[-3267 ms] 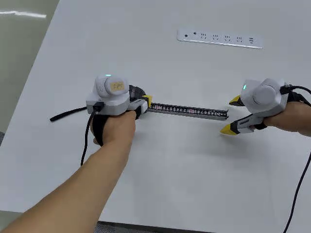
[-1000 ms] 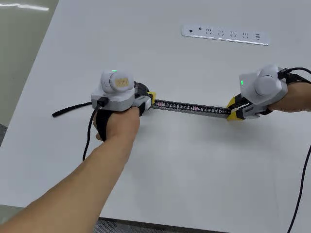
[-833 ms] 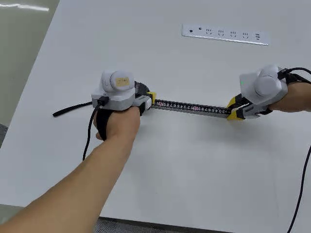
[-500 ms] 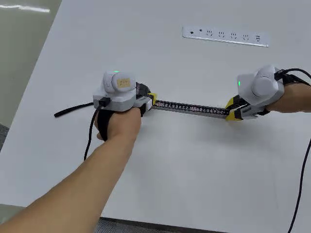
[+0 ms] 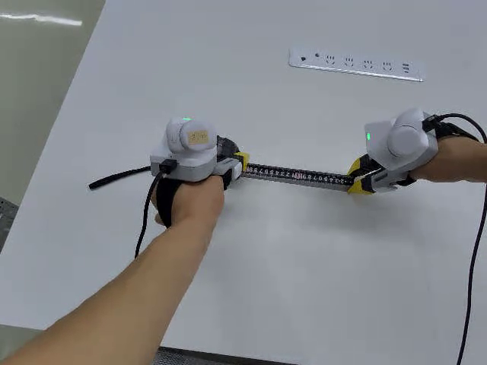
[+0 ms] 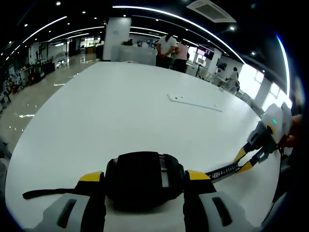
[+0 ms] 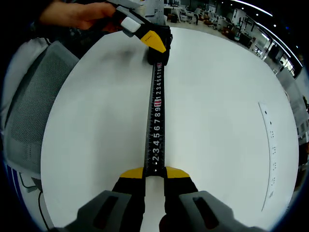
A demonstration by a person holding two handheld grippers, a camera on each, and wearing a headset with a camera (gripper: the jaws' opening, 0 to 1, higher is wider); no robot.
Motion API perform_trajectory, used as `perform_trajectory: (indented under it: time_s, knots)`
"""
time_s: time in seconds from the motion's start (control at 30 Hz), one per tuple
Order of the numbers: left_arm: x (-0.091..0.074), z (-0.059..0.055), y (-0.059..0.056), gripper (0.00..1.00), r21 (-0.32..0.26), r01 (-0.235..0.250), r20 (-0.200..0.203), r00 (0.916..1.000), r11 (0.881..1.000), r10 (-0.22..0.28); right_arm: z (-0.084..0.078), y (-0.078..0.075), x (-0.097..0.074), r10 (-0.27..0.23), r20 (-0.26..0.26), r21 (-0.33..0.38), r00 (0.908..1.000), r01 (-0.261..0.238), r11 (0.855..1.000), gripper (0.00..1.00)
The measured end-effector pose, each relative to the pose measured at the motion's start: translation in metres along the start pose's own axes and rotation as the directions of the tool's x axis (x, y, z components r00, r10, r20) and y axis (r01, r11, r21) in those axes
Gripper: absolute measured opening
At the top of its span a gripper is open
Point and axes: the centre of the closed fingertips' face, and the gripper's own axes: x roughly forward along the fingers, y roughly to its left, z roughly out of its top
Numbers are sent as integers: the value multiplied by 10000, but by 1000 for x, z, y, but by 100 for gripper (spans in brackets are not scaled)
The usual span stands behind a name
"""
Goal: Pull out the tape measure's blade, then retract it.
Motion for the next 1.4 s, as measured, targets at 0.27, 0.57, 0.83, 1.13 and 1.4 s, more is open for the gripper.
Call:
perform_trajectory:
  time_s: [0.27, 0.57, 0.83, 1.13, 1.4]
  knots:
    - [0, -1, -1, 62, 12, 21, -28, 10000, 10000, -21, 7, -1, 3, 16, 86, -10, 10000, -16, 10000, 14]
    - [-1, 0, -1, 62, 14, 12, -38, 10000, 10000, -12, 18, -2, 9, -5, 235, 66, 9997, 4, 10000, 14]
    - [0, 1, -2, 62, 7, 3, -6, 10000, 10000, -3, 26, -4, 13, 33, 306, 4, 9995, -33, 10000, 14]
    - [-1, 1, -2, 62, 20, 12, 12, 10000, 10000, -12, 38, -6, 16, 62, 393, -122, 9992, -57, 9999, 14]
    - [0, 1, -2, 62, 15, 23, -10, 10000, 10000, -23, 48, -6, 17, 87, 515, -210, 9986, -76, 9998, 14]
